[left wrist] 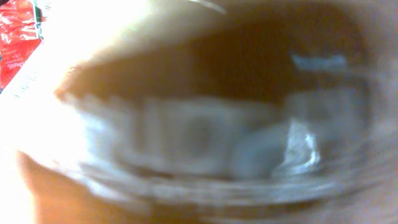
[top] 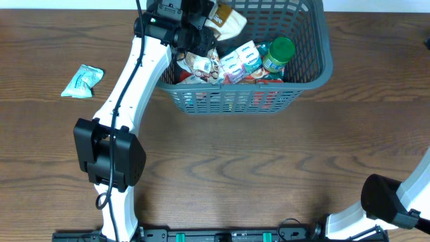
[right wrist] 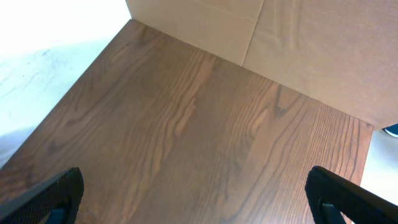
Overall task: Pack container
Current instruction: 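Carry the snack bag into the basket and release it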
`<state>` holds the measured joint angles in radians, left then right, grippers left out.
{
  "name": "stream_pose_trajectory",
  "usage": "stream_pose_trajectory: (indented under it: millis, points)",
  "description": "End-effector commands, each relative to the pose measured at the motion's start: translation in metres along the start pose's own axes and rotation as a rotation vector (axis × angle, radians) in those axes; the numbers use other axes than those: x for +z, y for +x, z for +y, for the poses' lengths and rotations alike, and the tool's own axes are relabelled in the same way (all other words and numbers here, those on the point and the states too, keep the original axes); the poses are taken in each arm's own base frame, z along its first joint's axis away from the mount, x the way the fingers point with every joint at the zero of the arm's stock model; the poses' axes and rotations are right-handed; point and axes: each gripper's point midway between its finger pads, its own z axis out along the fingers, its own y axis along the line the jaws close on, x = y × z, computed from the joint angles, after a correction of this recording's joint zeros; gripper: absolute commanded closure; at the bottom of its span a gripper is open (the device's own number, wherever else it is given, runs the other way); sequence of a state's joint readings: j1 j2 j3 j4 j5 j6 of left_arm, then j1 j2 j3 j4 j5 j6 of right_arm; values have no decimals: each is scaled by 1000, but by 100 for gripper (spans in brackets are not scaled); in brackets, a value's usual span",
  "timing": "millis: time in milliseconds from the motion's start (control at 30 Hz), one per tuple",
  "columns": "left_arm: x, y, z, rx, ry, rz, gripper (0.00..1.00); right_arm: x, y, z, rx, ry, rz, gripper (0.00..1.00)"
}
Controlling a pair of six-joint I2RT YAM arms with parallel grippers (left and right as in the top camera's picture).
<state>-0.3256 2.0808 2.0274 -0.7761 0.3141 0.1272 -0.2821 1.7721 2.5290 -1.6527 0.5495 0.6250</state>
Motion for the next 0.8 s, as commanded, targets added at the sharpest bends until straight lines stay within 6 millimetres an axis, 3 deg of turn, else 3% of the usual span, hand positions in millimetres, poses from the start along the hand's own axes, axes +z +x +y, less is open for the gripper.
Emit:
stream_pose_trajectory:
  millis: [0,33,67,233,367,467,633,767]
  points:
    - [-5,-4,3,-13,-12,-15,20,2,0,-2,17,12,1,1]
    - [-7,-5,2,-17,-12,-18,5,2,0,-2,17,12,1,1]
    - [-10,-7,2,-18,-12,-24,1,2,0,-2,17,12,1,1]
    - [-40,-22,-11,-8,19,-87,1,2,0,-2,16,12,1,1]
    - [-87,-43,-21,20,11,-190,1,2,0,-2,16,12,1,1]
    - [-140,-60,-17,33,-73,-296,1,2,0,-2,16,13,1,1]
    - [-237,-62,21,-15,-373,-426,1,2,0,-2,16,12,1,1]
    - [-299,-30,74,-118,-689,-407,1,2,0,-2,17,12,1,1]
